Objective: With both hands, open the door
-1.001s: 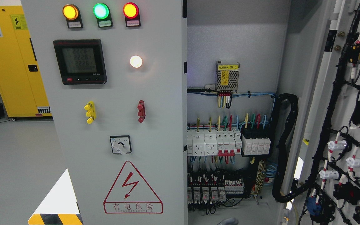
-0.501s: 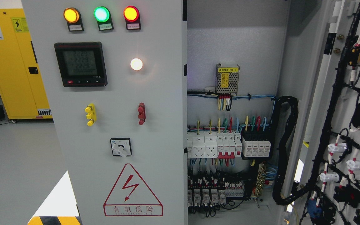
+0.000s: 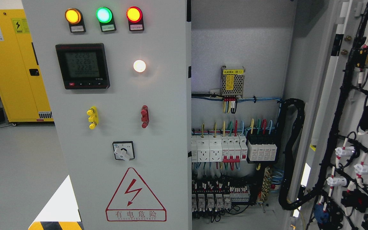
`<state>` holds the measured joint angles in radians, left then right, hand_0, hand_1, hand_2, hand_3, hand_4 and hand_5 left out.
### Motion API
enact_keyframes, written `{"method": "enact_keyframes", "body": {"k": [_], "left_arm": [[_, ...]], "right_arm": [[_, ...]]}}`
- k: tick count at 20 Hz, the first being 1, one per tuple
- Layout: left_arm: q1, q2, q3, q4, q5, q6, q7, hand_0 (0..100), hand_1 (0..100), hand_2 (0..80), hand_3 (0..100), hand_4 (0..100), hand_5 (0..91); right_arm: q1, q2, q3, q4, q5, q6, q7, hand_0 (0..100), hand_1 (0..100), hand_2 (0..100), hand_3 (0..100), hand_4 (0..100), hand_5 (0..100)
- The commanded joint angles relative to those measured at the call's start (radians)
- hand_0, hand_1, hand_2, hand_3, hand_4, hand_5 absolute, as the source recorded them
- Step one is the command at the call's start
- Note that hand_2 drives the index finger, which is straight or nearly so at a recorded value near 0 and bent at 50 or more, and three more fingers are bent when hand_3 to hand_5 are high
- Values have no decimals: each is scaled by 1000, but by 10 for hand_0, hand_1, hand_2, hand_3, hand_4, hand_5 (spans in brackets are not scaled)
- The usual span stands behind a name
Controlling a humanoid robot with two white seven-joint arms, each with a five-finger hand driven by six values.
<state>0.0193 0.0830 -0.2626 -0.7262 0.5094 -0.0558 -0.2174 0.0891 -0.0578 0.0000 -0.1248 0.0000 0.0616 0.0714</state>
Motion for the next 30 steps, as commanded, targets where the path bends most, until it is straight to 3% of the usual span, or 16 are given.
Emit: {"method": "enact_keyframes", "body": {"k": [1,5,10,14,24,27,30], "left_arm": [[-35,-43,106,536,-23,8,0,0,0,0,0,0,0],[-32,-45,109,658,-146,8,0,0,0,0,0,0,0],[-27,-69,106,722,-167,17,12,0,0,0,0,0,0],[-27,-71,108,729,-241,30,13,0,0,0,0,0,0],[-25,-71,115,735,-239,30,15,0,0,0,0,0,0],[-25,-72,112,743,-241,30,58,0,0,0,0,0,0],[-25,-72,111,743,-242,28,64,0,0,0,0,0,0]], "right_arm": [[1,3,-21,-1,-20,0,1,201,120,0,0,0,0],[1,1,-21,-1,-20,0,1,201,120,0,0,0,0],[1,4,-21,-1,-18,0,-1,201,120,0,0,0,0],[1,7,-21,-1,-20,0,-1,201,119,0,0,0,0],[0,10,-23,-1,-20,-2,-1,201,121,0,0,0,0],[-2,10,-23,-1,-22,-2,1,201,121,0,0,0,0],[-3,10,-21,-1,-22,-2,-1,201,121,0,0,0,0]]}}
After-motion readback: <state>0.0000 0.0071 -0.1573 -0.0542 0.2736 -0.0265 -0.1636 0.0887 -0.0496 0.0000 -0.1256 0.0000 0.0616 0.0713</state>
